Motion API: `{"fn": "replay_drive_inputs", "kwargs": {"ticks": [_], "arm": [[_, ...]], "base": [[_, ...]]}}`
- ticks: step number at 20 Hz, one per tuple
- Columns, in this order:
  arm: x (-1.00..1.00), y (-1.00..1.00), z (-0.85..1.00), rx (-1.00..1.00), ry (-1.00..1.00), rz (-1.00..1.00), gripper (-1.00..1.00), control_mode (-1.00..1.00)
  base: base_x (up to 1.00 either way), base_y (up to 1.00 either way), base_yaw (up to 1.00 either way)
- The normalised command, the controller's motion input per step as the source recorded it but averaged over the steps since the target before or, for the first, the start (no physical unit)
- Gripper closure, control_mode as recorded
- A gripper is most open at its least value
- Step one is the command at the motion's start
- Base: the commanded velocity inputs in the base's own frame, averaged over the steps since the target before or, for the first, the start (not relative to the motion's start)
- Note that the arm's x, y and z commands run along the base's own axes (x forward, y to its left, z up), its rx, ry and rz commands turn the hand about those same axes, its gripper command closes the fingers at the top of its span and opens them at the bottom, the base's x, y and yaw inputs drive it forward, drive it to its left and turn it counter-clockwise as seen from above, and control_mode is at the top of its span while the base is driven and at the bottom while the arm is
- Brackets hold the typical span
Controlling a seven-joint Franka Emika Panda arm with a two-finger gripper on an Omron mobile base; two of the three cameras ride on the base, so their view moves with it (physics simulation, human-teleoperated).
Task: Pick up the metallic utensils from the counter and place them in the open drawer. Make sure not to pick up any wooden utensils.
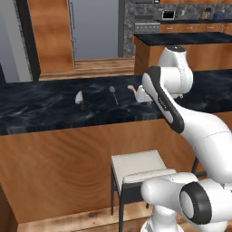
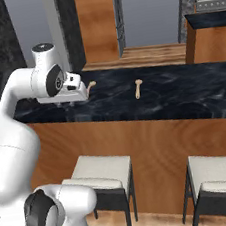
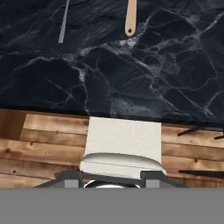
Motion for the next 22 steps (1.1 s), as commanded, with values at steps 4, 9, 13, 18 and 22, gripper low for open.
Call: {"fn": "replay_drive_inputs", "kwargs": {"ticks": [4, 9, 13, 18, 22], "arm": [[-0.63, -0.16, 0.0, 0.01, -0.09, 0.0, -1.0, -1.0], [-0.1, 0.02, 0.5, 0.01, -0.36, 0.0, -1.0, -1.0], [-0.17, 0.0, 0.95, 0.01, -0.35, 0.0, -1.0, -1.0], [-0.15, 0.04, 0.64, 0.0, -0.15, 0.0, -1.0, -1.0], [0.0, 0.11, -0.08, 0.0, 0.03, 0.01, -1.0, -1.0]], "base": [[0.0, 0.0, 0.0], [0.0, 0.0, 0.0], [0.0, 0.0, 0.0], [0.0, 0.0, 0.0], [0.0, 0.0, 0.0]]}}
